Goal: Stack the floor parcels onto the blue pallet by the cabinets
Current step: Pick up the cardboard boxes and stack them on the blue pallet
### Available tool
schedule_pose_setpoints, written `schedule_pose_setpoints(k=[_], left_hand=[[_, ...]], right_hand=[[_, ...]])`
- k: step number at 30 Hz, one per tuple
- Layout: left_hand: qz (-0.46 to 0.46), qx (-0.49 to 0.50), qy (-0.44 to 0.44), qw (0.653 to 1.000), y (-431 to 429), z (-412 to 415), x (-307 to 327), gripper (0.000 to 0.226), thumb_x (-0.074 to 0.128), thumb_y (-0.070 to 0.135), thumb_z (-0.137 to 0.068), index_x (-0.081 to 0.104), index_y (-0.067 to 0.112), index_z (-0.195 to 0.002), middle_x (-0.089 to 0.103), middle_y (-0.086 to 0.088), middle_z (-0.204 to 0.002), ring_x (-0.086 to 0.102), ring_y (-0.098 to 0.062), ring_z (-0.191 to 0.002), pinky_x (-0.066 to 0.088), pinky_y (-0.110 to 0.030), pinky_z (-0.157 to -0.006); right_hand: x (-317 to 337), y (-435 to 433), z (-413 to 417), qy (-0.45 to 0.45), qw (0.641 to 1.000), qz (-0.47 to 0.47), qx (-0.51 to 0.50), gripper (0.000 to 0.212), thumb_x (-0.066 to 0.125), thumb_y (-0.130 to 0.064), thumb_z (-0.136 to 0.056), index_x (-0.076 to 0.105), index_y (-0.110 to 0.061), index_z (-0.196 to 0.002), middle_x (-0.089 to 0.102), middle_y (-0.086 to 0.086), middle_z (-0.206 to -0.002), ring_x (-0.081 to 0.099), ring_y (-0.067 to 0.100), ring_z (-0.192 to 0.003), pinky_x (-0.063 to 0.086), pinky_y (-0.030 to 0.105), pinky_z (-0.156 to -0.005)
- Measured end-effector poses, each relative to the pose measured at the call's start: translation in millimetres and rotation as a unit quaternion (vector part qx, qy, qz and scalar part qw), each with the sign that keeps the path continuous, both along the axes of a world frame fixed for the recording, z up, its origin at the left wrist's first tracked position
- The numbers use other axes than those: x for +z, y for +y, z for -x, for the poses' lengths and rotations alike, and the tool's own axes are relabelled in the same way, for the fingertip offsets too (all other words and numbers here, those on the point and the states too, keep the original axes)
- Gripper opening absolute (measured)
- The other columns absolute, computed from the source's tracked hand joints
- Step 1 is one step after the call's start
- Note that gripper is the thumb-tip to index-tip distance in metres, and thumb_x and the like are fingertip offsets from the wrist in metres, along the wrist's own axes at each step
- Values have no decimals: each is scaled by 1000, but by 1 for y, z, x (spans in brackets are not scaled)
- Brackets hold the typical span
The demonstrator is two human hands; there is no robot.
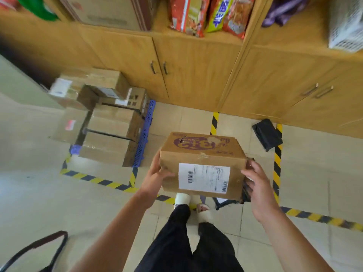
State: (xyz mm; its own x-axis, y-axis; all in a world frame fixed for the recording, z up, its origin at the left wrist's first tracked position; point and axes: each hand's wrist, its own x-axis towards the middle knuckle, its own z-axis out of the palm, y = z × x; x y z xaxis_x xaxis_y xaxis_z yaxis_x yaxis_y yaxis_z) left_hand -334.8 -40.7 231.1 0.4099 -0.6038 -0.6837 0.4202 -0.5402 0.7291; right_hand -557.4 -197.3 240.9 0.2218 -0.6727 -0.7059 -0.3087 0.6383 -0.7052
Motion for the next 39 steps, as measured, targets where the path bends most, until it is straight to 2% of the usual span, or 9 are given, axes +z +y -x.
schedule_pose_setpoints(k=[3, 7, 13, 16, 19, 25, 30, 34, 39], left_hand=[[-2, 75, -17, 997, 37, 6, 48, 72, 58, 18, -70, 47, 56, -130, 67, 13, -118, 63, -11, -109, 52, -35, -79], [-34, 210, -51, 976, 89, 22, 78, 50, 62, 22, -77, 54, 34, -125, 70, 7, -103, 64, -11, -95, 48, -30, -74], [-65, 307, -65, 947, 195, 26, 94, 24, 54, 26, -98, 65, 30, -119, 73, 4, -111, 67, -18, -103, 52, -38, -86], [-66, 348, -56, 933, 242, 16, 94, 20, 54, 29, -99, 69, 28, -112, 75, 4, -108, 68, -19, -102, 52, -41, -90], [-66, 377, -44, 923, 284, -10, 88, 17, 56, 27, -98, 69, 29, -109, 74, 2, -107, 68, -20, -99, 54, -42, -88], [-36, 389, -32, 920, 382, -90, 79, 29, 59, 21, -96, 62, 23, -124, 72, -1, -114, 70, -20, -98, 54, -29, -64], [-47, 391, -13, 919, 444, -155, 85, 53, 63, 24, -94, 42, 37, -141, 68, -4, -117, 68, -25, -101, 55, -35, -64], [-62, 346, 5, 936, 461, -205, 84, 81, 66, 31, -91, 15, 55, -148, 60, -6, -128, 66, -32, -104, 59, -48, -72], [-77, 297, 19, 951, 459, -284, 68, 83, 68, 34, -89, 12, 56, -147, 57, -6, -129, 65, -35, -106, 59, -54, -79]], right_hand=[[37, 21, -19, -22, 999, 16, 45, 33, 58, -29, -85, 65, -42, -115, 72, -8, -114, 63, 19, -114, 47, 51, -101], [49, 41, -52, -46, 990, 4, 130, 24, 60, -31, -83, 75, -33, -102, 77, -3, -102, 65, 29, -109, 47, 55, -101], [82, 93, -101, -103, 948, 25, 299, 39, 59, -18, -95, 63, -42, -125, 75, -12, -107, 71, 10, -97, 54, 25, -71], [91, 134, -127, -99, 925, 29, 366, 53, 63, -23, -94, 50, -48, -138, 68, -13, -124, 67, 8, -105, 54, 27, -78], [96, 178, -157, -85, 917, 25, 390, 55, 61, -26, -96, 42, -53, -141, 66, -15, -121, 65, 10, -105, 55, 31, -73], [95, 277, -237, -86, 907, 61, 408, 59, 60, -27, -97, 37, -56, -143, 61, -15, -130, 60, 10, -113, 52, 45, -97], [99, 341, -298, -84, 905, 78, 410, 52, 58, -26, -98, 40, -55, -137, 63, -16, -122, 59, 4, -109, 49, 30, -78], [102, 358, -342, -63, 902, 89, 418, 47, 58, -23, -97, 43, -58, -125, 63, -16, -121, 59, 7, -112, 52, 33, -87], [84, 351, -422, -39, 908, 97, 406, 50, 62, -28, -96, 47, -50, -138, 64, -13, -126, 61, 12, -115, 55, 34, -87]])
